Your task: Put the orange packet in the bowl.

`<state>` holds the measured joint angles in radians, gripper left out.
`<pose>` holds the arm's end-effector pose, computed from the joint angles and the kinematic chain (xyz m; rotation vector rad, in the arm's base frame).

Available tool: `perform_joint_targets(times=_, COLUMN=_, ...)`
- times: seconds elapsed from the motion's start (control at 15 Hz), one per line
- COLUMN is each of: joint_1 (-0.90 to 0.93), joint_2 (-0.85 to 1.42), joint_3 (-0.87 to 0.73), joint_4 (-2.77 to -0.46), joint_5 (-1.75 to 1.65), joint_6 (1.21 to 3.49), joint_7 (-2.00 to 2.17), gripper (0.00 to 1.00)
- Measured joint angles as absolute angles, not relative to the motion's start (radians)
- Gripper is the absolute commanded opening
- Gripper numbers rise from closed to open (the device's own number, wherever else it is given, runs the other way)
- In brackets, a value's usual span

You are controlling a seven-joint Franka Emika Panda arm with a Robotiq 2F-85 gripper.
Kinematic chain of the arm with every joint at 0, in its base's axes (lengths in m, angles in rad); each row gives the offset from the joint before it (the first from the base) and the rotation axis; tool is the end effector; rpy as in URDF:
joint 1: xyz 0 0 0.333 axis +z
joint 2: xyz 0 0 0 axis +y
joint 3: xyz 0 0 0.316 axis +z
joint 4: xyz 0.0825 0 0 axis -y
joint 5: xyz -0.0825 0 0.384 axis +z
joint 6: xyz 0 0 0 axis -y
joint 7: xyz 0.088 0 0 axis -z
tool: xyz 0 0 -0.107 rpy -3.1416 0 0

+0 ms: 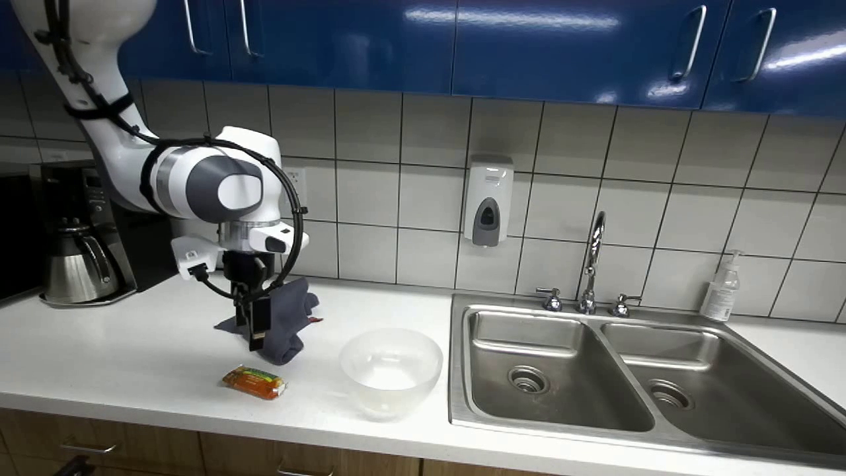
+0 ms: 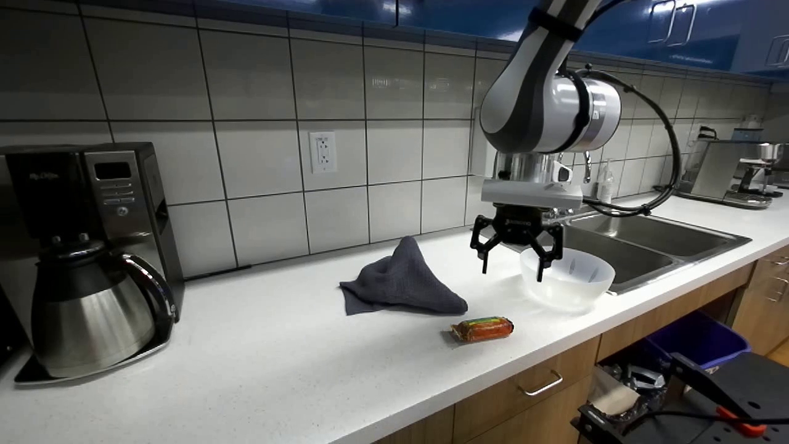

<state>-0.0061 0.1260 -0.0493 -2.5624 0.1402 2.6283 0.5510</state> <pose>0.4442 -0.0286 0.2149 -2.8928 1.1061 0.1117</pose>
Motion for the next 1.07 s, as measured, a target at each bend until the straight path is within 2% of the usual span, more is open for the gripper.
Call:
perform_joint_targets(times=0.67, joint_1=0.051, joint_2=0.294, joint_3=-0.069, joint_4=-2.559, joint_5=0.160, joint_6=2.862, joint_7=0.728, gripper=1.00)
perform_joint_targets(times=1.07, joint_1=0.073, joint_2=0.396, joint_3=-0.069, joint_4=-2.520, joint_5=0.242, joint_6=2.923, joint_7=0.746, gripper=1.00)
